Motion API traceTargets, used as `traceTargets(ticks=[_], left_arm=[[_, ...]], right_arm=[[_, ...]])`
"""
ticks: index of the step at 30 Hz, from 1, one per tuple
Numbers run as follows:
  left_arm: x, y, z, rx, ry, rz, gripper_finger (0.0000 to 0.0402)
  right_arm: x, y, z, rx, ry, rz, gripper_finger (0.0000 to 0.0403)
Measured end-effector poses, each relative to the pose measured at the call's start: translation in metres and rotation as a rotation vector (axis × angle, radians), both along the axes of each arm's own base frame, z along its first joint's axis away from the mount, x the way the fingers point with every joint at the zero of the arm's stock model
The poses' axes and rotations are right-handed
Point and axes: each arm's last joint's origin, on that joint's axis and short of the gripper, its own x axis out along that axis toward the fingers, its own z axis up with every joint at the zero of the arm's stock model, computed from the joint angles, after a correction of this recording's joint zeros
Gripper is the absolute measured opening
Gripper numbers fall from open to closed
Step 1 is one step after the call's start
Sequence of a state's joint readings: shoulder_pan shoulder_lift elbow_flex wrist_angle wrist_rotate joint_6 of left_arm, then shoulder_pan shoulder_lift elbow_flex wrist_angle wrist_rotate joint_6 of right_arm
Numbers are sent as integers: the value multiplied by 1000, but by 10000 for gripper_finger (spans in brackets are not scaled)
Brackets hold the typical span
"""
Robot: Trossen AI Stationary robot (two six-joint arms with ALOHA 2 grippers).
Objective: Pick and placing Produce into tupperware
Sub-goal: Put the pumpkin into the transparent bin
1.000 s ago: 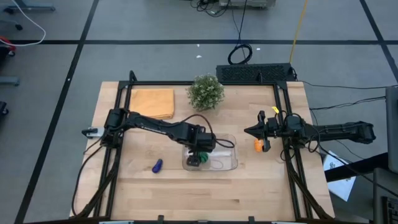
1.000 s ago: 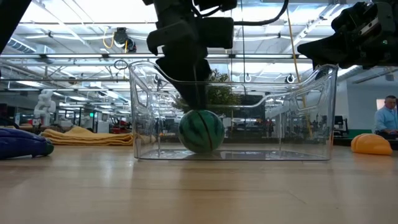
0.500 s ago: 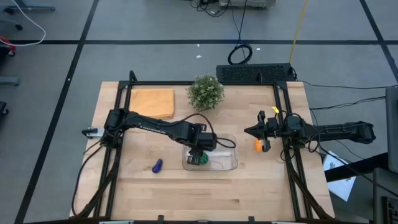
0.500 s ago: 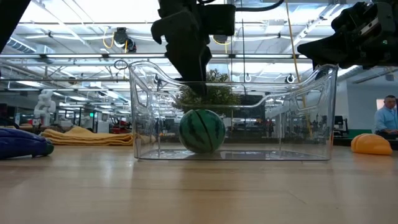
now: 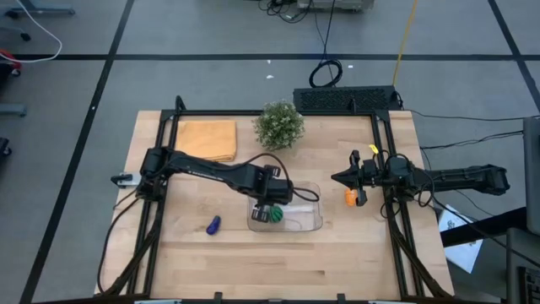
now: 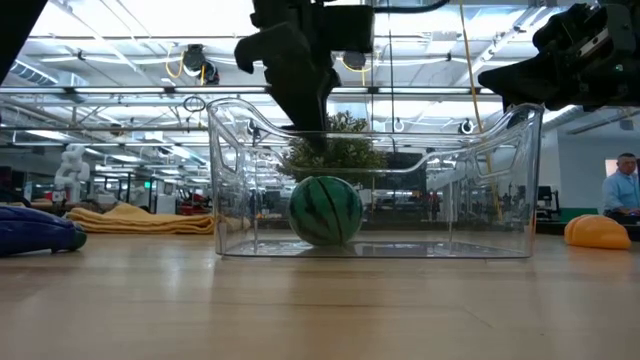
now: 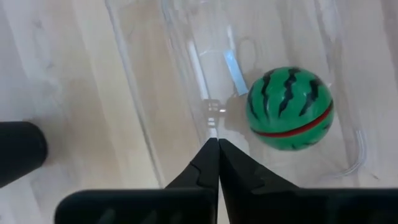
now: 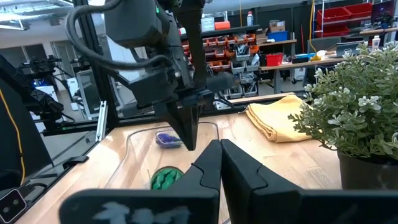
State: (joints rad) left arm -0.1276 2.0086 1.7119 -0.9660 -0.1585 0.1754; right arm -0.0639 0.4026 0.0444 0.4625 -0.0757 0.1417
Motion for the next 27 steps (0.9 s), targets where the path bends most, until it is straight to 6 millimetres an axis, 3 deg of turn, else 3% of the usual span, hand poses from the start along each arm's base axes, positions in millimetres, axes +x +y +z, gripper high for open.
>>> traceTargets(ticks=[3, 8, 14, 18, 22, 27], left_arm=[[-6, 1, 14, 11, -26, -13, 3], [-20, 1, 54, 45, -162, -24, 2], [-49, 5, 109, 28, -353, -26, 1], [-72, 7, 135, 11, -456, -22, 1], [-93, 6, 156, -11, -581, -17, 1], [-117, -4, 164, -39, -765, -128, 0]], right_arm=[[0, 0, 0, 0, 1, 0, 0], [0, 0, -1, 0, 5, 0, 0], [0, 0, -1, 0, 7, 0, 0], [0, 0, -1, 0, 7, 0, 0], [0, 0, -1, -4, 8, 0, 0], [1, 0, -1, -14, 10, -1, 0]])
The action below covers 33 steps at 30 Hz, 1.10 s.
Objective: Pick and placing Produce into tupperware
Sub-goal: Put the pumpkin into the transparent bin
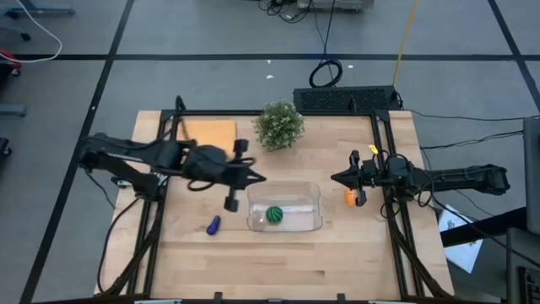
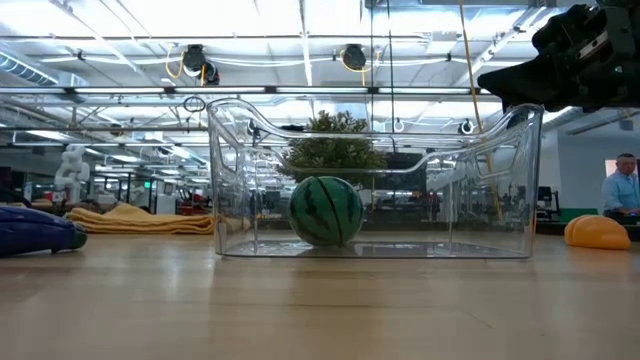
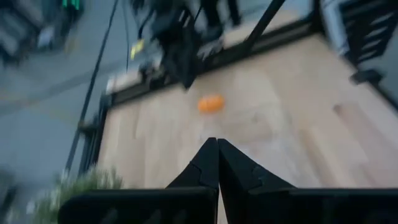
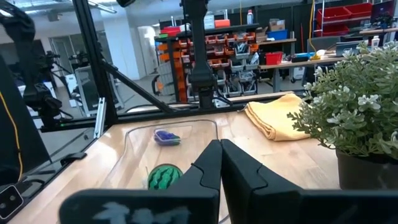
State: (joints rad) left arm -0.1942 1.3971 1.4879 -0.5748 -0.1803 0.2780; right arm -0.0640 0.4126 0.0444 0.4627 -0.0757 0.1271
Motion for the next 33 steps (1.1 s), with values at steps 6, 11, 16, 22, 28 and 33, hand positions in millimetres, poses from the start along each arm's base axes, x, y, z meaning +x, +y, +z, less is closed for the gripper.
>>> traceTargets(ticks=[6, 11, 16, 22, 28, 33], left_arm=[[-37, 10, -5, -50, -151, -28, 0], [-61, 29, -15, -172, -291, -89, 0], [-70, 44, -40, -257, -354, -114, 0], [-81, 49, -63, -261, -423, -108, 0], [-95, 52, -80, -245, -440, -14, 0], [-110, 52, -100, -217, -476, 1, 0]], right_arm=[[0, 0, 0, 0, 2, 0, 0], [0, 0, 0, -1, -1, 0, 0], [0, 0, 0, 0, -2, 0, 0], [0, 0, 0, 3, -2, 0, 0], [0, 0, 0, 9, -2, 0, 0], [0, 0, 0, 11, -2, 0, 0]])
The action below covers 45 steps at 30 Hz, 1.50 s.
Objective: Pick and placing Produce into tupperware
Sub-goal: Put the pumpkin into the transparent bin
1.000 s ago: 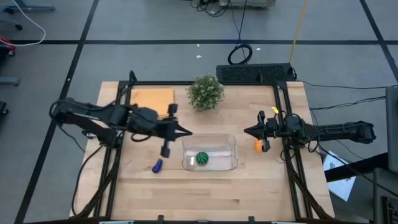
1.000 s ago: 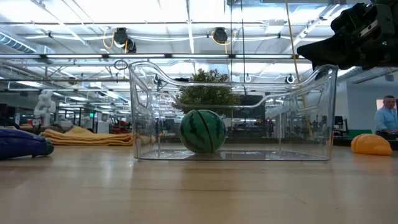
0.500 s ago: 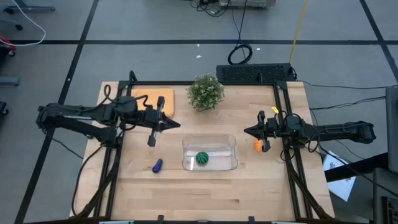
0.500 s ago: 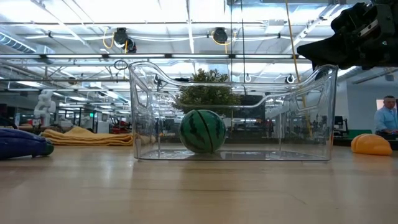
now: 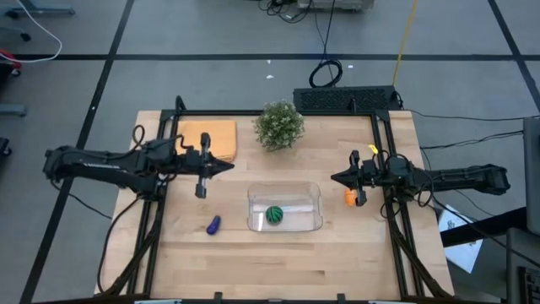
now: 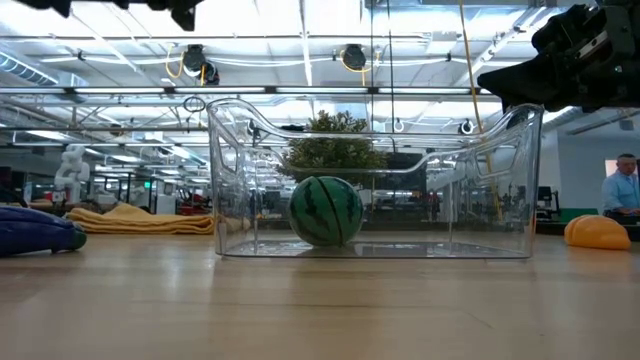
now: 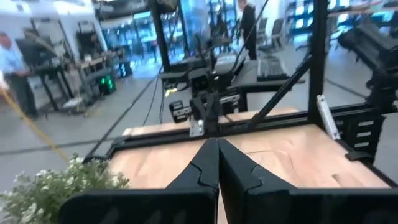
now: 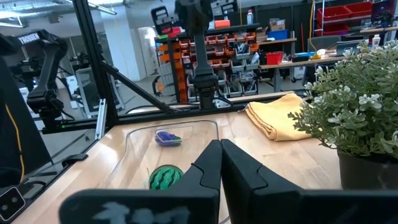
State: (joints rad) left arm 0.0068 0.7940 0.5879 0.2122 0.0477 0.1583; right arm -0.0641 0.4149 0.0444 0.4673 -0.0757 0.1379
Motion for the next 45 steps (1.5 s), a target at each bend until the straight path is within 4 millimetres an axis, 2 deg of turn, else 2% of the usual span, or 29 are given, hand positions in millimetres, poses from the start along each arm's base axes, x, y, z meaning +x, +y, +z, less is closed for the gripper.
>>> traceTargets(ticks=[4, 8, 21, 25, 29, 35, 41, 45], left_arm=[[-11, 0, -16, -3, -61, -2, 0], [-17, 2, -28, -46, -26, 87, 0], [-28, -3, -42, 15, 75, 80, 0], [-28, -8, -48, 68, 58, 5, 0], [-32, -7, -59, 73, 18, 12, 0], [-47, -3, -70, 43, -43, 42, 0], [-61, -2, -74, -38, -120, 0, 0], [-65, -2, -83, -47, -101, -11, 0]], right_arm=[[0, 0, 0, 0, 0, 0, 0], [0, 0, 0, 0, 0, 0, 0], [0, 0, 0, 5, 0, 0, 0], [0, 0, 0, 5, 0, 0, 0], [0, 0, 0, 4, 0, 0, 0], [0, 0, 1, 4, -9, 0, 0], [0, 0, 2, 3, -18, 0, 0], [0, 0, 2, -4, -20, 0, 0]])
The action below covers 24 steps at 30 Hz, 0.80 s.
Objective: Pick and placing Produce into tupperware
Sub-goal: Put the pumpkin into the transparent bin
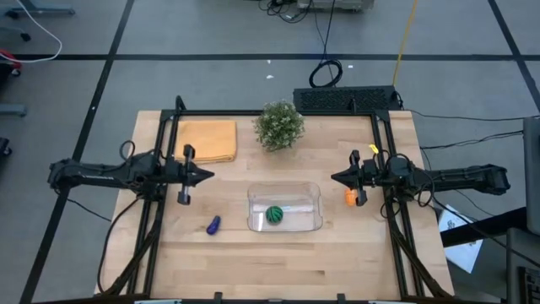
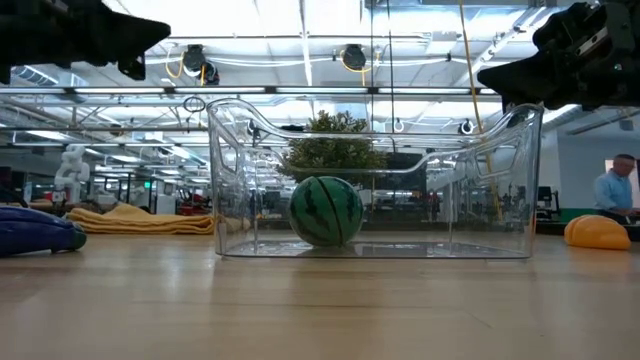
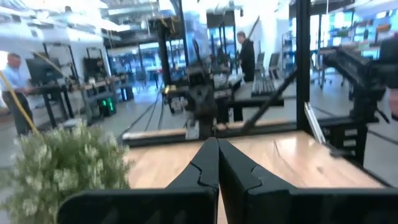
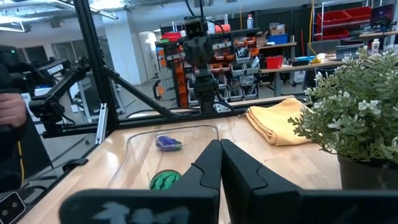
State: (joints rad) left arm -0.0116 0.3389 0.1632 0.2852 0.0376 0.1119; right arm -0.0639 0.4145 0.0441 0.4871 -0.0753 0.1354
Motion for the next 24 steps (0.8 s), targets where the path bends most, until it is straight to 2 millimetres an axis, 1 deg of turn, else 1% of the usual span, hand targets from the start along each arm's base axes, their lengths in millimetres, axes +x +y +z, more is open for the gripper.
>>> traceTargets(ticks=[4, 7, 24], left_arm=[[0, -1, -8, 43, 8, -43, 0], [0, -1, -13, 49, 25, -44, 0], [0, -1, -15, 79, 48, -46, 1]], right_arm=[[0, 0, 0, -8, -3, -1, 0], [0, 0, 0, -9, -3, -1, 0], [0, 0, 0, -9, -2, -1, 0]])
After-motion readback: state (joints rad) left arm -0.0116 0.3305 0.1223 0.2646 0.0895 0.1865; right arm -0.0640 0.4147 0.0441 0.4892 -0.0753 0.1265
